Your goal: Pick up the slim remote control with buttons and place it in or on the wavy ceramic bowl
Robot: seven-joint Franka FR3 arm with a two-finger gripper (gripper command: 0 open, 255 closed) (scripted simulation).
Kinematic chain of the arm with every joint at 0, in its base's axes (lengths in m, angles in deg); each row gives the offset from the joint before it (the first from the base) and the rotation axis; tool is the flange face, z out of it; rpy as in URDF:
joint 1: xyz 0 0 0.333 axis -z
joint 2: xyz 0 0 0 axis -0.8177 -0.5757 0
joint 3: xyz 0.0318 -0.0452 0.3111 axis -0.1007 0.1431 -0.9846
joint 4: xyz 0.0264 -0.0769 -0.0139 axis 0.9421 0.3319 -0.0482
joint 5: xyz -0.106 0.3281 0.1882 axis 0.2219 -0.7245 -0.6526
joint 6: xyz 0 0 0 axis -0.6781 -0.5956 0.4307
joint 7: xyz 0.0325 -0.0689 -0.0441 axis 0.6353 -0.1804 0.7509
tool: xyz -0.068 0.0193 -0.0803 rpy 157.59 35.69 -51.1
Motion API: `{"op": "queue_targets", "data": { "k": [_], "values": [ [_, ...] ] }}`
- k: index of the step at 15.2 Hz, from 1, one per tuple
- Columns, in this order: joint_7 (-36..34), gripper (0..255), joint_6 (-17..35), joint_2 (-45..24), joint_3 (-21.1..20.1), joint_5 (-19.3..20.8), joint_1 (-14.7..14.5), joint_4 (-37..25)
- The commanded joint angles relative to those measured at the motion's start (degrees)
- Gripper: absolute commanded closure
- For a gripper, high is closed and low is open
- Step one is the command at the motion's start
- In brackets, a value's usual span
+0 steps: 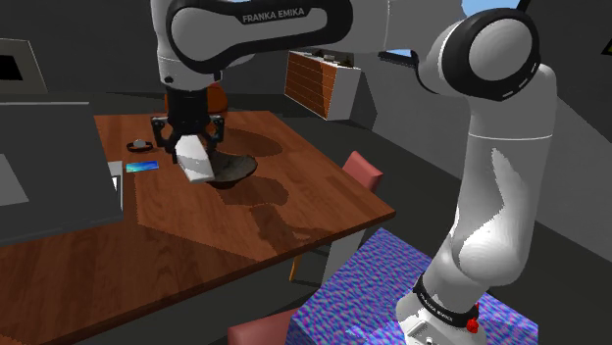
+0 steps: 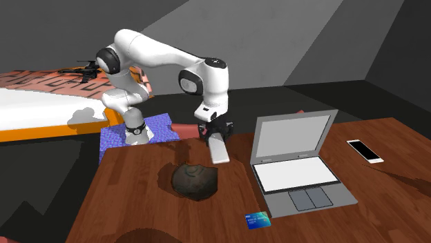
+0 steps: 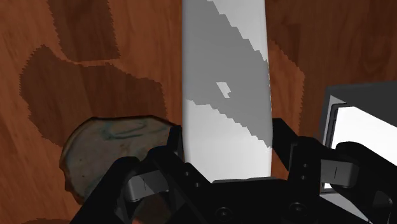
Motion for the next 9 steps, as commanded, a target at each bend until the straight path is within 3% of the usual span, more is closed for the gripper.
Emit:
{"op": "queue_targets", "data": {
  "k": [1,9],
  "values": [
    [2.85,255,-0.23,0.39,0.74,-0.45,1.97,-0.04],
    [12.19,255,-1.54,-2.0,3.81,-0.41,7.78,-3.99]
  ]
}}
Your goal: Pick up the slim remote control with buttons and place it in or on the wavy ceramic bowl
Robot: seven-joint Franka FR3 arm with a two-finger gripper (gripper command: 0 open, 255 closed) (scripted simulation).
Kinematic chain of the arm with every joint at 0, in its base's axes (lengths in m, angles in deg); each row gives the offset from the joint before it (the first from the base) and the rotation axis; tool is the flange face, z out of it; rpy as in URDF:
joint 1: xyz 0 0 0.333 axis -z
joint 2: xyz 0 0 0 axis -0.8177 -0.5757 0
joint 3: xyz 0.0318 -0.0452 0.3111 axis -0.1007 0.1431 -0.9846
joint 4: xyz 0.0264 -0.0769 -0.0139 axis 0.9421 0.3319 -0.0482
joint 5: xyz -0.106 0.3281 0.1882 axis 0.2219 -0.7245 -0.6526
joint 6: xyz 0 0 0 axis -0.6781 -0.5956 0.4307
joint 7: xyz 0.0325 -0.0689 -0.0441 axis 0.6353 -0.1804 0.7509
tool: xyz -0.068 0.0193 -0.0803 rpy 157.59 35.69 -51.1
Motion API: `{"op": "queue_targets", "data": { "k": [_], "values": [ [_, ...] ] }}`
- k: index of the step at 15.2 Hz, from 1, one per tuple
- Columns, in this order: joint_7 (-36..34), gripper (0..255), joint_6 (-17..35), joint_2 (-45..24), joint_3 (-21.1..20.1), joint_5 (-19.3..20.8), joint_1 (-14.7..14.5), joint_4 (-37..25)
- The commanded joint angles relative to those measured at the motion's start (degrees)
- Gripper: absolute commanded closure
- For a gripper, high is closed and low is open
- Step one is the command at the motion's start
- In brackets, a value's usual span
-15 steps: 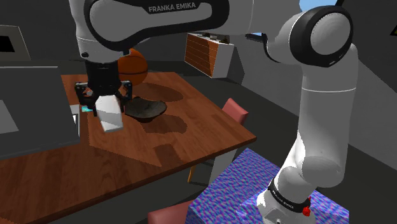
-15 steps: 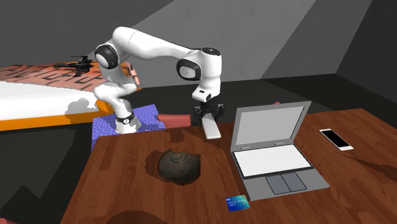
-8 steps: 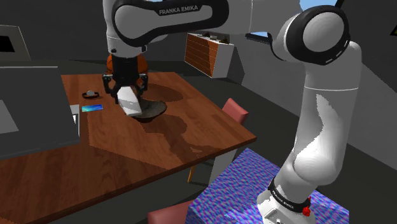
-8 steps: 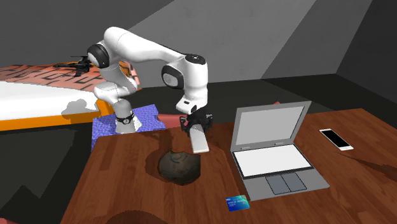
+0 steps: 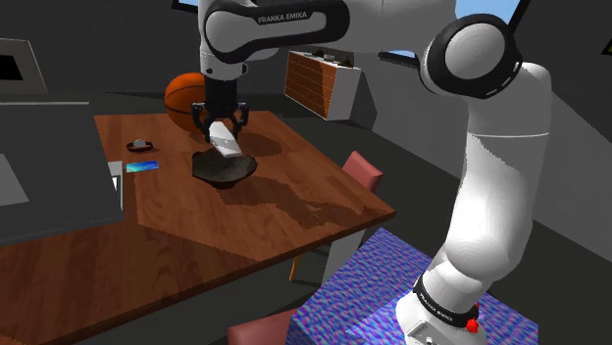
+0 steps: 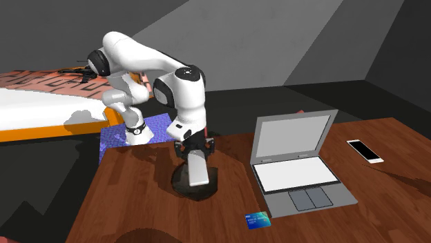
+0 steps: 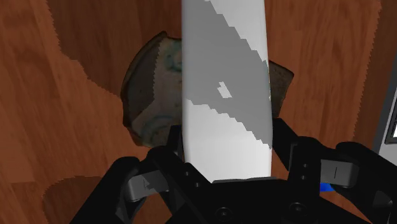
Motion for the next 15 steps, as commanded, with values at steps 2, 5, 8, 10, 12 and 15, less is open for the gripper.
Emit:
{"op": "queue_targets", "data": {
  "k": [2,5,8,10,12,15],
  "values": [
    [1.53,255,0.08,-1.09,0.59,0.29,0.81,-1.0],
    [1.36,255,2.25,-1.37,0.7,0.49,0.91,0.93],
    [1.17,255,4.38,-1.76,0.84,0.75,0.98,2.72],
    [1.02,255,5.77,-2.08,0.94,0.95,1.0,3.83],
    [0.86,255,7.14,-2.46,1.05,1.19,1.0,4.87],
    [0.63,255,8.97,-3.03,1.21,1.54,0.97,6.2]
  ]
}}
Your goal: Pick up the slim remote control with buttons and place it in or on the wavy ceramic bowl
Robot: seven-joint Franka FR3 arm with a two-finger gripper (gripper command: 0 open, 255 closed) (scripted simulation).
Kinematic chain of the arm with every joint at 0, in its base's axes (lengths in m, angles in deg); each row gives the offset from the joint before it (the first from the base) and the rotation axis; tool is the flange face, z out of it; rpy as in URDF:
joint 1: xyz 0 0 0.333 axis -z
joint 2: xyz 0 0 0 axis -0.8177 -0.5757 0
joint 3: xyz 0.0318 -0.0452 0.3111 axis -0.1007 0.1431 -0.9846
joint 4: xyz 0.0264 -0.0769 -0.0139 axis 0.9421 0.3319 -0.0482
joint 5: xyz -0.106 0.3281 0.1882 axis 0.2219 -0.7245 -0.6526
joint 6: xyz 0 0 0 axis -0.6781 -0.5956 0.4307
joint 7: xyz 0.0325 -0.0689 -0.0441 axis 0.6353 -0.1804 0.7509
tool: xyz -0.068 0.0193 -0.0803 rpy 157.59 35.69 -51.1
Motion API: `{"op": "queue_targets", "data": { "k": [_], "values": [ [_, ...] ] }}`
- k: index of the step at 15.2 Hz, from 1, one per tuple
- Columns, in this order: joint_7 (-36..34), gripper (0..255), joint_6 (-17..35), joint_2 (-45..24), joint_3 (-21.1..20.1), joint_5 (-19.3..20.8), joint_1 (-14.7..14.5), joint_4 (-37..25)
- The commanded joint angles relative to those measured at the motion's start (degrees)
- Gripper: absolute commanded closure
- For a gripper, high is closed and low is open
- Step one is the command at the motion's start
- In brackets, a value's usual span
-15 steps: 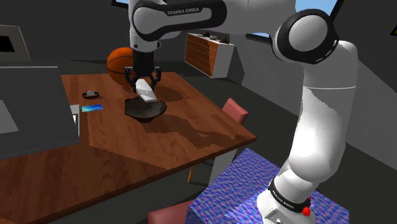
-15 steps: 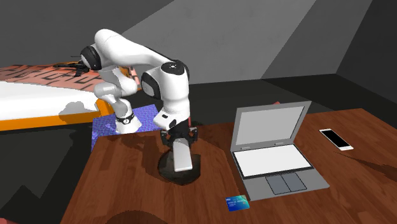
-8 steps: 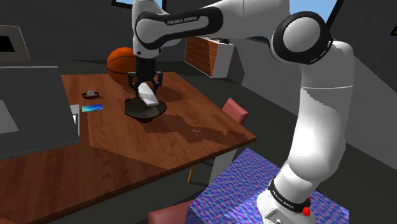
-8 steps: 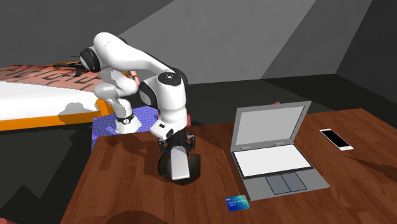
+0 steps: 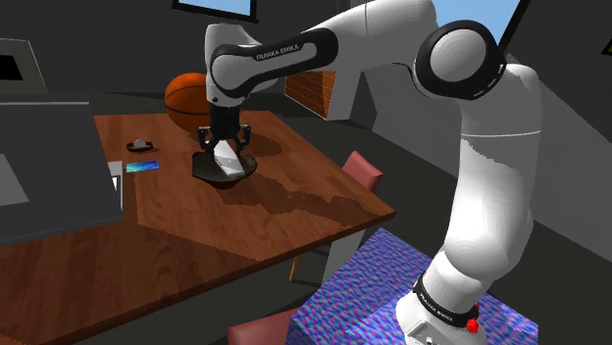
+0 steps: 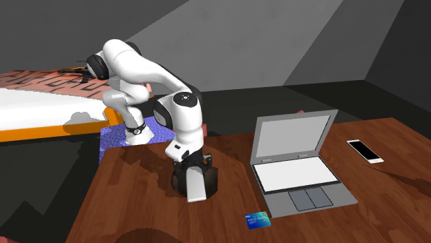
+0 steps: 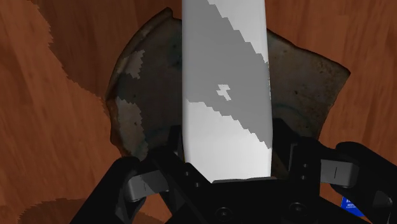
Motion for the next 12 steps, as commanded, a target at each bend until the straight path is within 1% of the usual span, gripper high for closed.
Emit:
{"op": "queue_targets", "data": {
  "k": [1,7,8,12],
  "values": [
    [-0.12,255,0.44,-0.11,0.02,0.09,-0.05,0.28],
    [-0.12,255,0.44,-0.12,0.02,0.09,-0.05,0.28],
    [-0.12,0,0.44,-0.12,0.02,0.09,-0.05,0.28],
    [-0.12,0,0.44,-0.12,0.02,0.09,-0.05,0.28]
  ]
}}
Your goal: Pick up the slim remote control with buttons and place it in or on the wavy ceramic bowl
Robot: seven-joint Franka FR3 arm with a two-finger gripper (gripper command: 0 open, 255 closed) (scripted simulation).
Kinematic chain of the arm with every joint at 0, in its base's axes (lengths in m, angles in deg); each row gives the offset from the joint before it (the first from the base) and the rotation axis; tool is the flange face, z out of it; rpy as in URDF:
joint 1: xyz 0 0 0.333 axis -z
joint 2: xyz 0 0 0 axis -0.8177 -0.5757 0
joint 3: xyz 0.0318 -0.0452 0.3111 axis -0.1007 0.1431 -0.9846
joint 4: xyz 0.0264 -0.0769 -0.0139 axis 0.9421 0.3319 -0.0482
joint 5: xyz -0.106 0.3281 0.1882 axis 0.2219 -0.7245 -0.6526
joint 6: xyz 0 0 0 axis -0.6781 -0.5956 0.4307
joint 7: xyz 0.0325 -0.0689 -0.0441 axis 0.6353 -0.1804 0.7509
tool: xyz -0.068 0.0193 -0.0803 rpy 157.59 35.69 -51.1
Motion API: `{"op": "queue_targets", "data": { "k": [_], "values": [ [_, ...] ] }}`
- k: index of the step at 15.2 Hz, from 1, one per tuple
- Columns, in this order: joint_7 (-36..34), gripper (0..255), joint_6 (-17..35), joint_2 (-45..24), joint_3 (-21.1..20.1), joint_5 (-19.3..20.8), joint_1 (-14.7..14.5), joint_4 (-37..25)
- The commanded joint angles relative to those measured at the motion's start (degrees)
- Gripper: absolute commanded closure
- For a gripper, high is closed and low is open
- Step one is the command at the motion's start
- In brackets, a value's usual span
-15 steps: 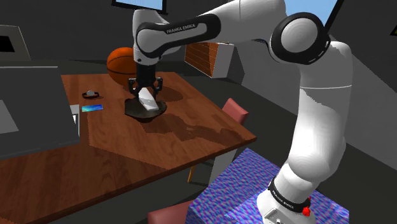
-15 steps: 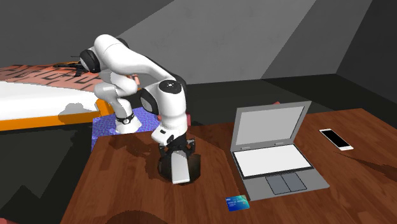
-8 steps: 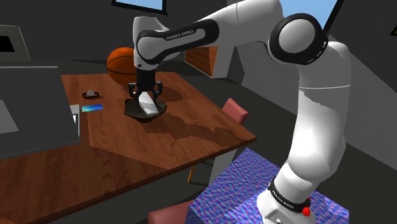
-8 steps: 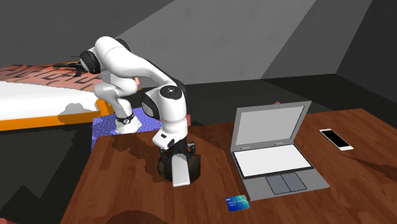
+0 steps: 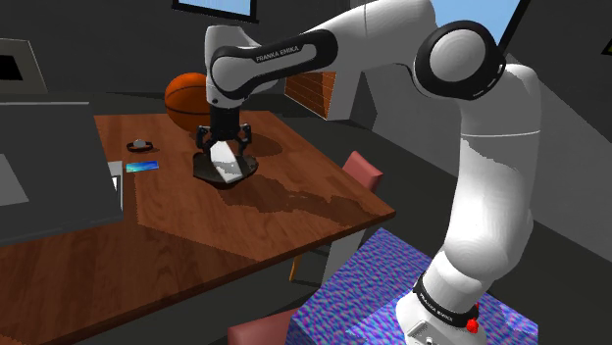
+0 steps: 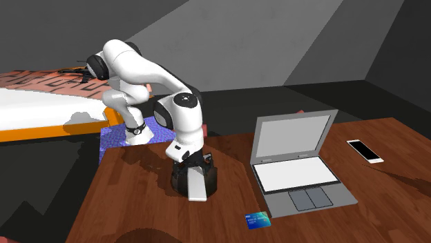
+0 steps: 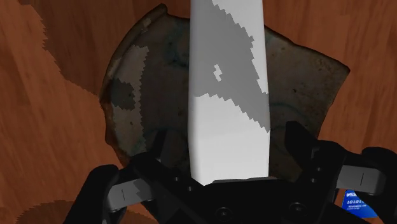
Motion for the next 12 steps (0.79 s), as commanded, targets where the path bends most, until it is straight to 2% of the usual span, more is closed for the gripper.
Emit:
{"op": "queue_targets", "data": {
  "k": [1,5,12],
  "values": [
    [0.0,0,0.0,0.0,0.0,0.0,0.0,0.0],
    [0.74,0,-6.48,1.75,-0.52,-1.08,0.0,-4.94],
    [0.75,0,-6.48,1.75,-0.52,-1.08,0.0,-4.94]
  ]
}}
